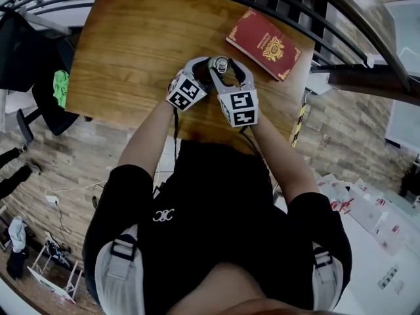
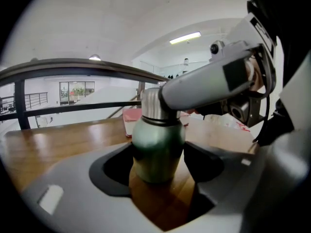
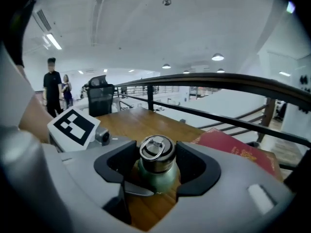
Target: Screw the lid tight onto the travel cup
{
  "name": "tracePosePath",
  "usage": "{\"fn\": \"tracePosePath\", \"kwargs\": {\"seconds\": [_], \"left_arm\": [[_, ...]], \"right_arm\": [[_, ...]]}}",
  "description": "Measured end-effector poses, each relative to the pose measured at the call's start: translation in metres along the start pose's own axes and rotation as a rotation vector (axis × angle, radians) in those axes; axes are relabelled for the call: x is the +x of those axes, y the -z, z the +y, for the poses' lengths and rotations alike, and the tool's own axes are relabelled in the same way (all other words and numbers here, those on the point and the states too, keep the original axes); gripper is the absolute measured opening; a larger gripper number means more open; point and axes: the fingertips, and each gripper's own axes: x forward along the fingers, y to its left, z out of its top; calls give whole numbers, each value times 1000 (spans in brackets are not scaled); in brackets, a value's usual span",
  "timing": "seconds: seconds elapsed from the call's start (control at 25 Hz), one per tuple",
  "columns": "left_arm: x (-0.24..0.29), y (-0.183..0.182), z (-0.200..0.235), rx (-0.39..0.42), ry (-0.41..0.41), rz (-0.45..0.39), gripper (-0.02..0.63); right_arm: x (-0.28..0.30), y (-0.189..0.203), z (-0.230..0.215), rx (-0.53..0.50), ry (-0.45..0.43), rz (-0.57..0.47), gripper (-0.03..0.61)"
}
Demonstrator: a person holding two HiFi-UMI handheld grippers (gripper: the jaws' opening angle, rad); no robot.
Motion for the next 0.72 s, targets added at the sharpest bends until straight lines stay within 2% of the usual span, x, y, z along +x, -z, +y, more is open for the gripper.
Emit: {"fn": "tracePosePath", "kwargs": {"seconds": [0.08, 0.16, 0.28, 0.4, 0.48, 0.56, 0.72], "left_arm": [[1, 0, 0, -1, 1, 0, 377], [1, 0, 0, 2, 4, 0, 377], [0, -1, 1, 8, 11, 2, 377], [0, -2, 0, 9, 10, 2, 377], [1, -2, 0, 8, 7, 4, 377], [2, -1, 0, 8, 3, 9, 377], [2, -2, -1, 9, 7, 13, 376]], "right_arm": [[-3, 0, 1, -70, -115, 7, 244], [-5, 1, 1, -229, -235, 49, 273], [-8, 7, 2, -571, -433, 204, 282], [-12, 19, 0, -947, -574, 368, 282], [-10, 21, 0, -1173, -626, 430, 282], [-4, 19, 3, -1338, -650, 453, 282], [3, 23, 6, -1519, -683, 512, 272]]}}
